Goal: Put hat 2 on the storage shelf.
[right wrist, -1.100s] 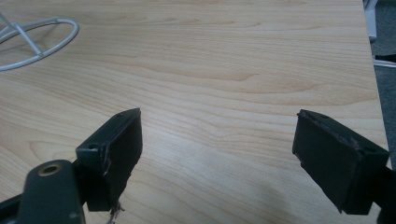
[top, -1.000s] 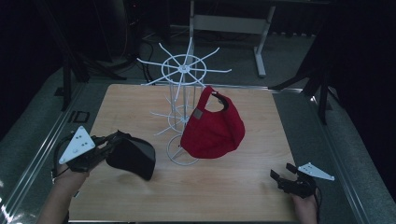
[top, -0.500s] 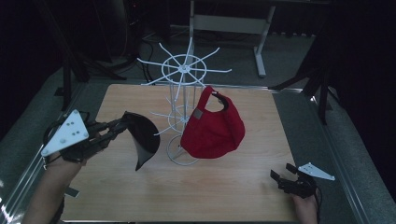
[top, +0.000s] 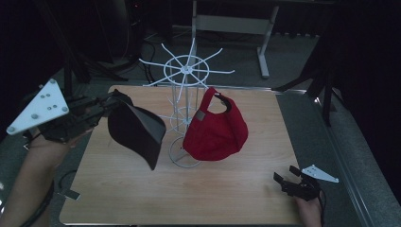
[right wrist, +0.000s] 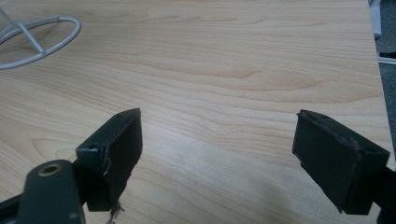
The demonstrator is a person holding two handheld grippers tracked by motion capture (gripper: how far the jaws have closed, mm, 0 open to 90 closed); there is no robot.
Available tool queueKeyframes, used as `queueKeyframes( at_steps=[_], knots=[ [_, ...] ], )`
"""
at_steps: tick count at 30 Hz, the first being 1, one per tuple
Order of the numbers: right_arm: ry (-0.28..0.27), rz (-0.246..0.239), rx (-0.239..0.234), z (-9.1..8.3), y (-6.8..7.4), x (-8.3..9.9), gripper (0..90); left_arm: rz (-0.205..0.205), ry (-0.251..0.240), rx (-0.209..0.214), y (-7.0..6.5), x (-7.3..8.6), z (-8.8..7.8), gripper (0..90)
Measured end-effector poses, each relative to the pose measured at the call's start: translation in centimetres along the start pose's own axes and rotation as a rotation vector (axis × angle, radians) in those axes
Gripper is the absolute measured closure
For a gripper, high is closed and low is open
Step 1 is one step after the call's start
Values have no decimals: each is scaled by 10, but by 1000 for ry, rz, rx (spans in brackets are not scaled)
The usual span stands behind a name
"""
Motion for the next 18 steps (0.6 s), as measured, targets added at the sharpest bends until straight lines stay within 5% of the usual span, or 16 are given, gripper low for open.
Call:
queueKeyframes(
  at_steps=[8,18],
  knots=[
    [-1,3,0,-1,0,0,158,40,1,11,2,-22,15,846],
    [1,2,2,0,-1,0,159,41,-18,27,11,-43,26,845]
  ],
)
Point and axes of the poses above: each handheld gripper's, and its own axes: z roughly forward along the jaws, x roughly out of its underside, y roughly to its left, the point moved 9 cm from there along z, roughly forward along the jaws, and after that the axes turned 7 degrees about z, right-handed, at the moved point
